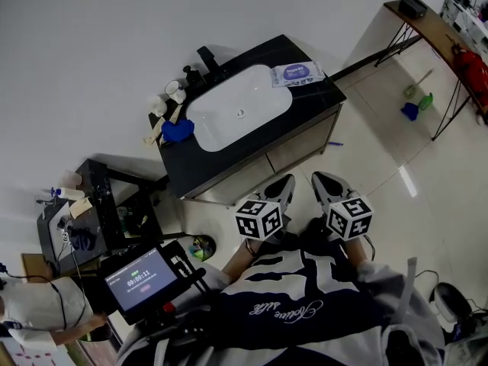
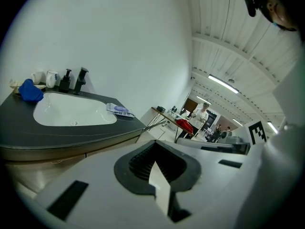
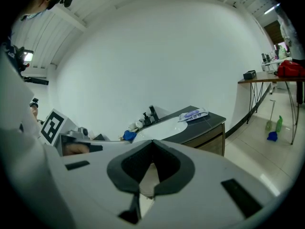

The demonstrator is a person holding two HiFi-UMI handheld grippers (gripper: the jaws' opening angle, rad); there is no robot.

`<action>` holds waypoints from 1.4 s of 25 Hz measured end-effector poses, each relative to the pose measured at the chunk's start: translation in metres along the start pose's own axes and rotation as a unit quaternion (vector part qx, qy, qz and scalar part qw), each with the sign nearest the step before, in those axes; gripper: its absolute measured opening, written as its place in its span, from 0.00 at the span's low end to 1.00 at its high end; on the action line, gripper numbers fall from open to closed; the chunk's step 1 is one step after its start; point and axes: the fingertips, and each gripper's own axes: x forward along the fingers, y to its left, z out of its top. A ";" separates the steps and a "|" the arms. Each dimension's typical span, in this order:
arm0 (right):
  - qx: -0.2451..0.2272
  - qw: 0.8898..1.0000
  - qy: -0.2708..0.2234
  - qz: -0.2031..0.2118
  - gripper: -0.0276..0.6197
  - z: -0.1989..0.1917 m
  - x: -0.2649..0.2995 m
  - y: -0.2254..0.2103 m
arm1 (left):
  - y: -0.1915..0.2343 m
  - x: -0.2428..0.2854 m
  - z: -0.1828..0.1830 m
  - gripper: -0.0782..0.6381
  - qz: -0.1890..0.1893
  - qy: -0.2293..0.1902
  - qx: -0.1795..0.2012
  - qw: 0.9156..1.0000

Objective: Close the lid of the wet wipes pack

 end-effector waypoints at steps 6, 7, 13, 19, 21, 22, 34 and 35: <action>0.002 1.000 -0.015 -0.012 0.04 -0.003 -0.006 0.001 | 0.000 0.001 -0.002 0.11 -0.009 0.005 0.015 1.000; 0.002 1.000 -0.015 -0.015 0.04 -0.005 -0.007 0.002 | -0.001 0.001 -0.004 0.11 -0.013 0.007 0.017 1.000; -0.005 0.999 -0.002 -0.035 0.04 -0.014 -0.007 0.015 | -0.004 -0.007 -0.005 0.11 -0.037 0.020 0.021 0.999; -0.012 0.999 -0.004 -0.048 0.04 -0.018 -0.017 0.018 | -0.014 -0.007 -0.010 0.11 -0.055 0.023 0.023 0.998; -0.013 0.999 -0.004 -0.050 0.04 -0.018 -0.020 0.018 | -0.016 -0.007 -0.010 0.11 -0.058 0.023 0.022 0.998; -0.014 0.999 -0.004 -0.051 0.04 -0.018 -0.021 0.017 | -0.017 -0.007 -0.010 0.11 -0.058 0.022 0.022 0.998; -0.024 0.998 -0.002 -0.052 0.04 -0.016 -0.022 0.015 | -0.015 -0.004 -0.008 0.11 -0.055 0.018 0.018 0.998; -0.024 0.998 -0.001 -0.052 0.04 -0.016 -0.023 0.014 | -0.015 -0.004 -0.008 0.11 -0.055 0.018 0.018 0.998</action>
